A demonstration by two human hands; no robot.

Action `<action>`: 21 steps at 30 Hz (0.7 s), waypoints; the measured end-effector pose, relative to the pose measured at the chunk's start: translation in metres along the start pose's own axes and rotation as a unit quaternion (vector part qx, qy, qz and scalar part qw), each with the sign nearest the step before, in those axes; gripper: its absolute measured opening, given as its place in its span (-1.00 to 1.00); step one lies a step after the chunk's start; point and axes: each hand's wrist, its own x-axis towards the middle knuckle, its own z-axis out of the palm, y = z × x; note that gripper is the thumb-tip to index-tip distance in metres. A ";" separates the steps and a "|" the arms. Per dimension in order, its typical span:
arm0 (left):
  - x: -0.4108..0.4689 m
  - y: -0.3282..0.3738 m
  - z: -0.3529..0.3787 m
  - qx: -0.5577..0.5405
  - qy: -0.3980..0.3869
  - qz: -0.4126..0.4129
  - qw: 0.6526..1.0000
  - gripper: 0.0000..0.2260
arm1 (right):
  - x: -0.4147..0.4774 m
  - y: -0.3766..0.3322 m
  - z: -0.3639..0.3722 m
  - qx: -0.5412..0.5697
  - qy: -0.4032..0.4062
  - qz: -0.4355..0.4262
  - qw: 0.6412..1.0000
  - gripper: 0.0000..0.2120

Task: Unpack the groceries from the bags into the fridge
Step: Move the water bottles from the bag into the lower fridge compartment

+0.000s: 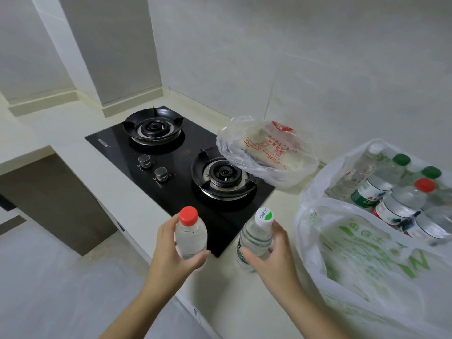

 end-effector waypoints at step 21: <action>0.005 -0.065 0.025 0.030 -0.098 -0.132 0.986 -0.58 | -0.006 0.071 0.038 -0.007 -0.002 0.195 0.981 -0.71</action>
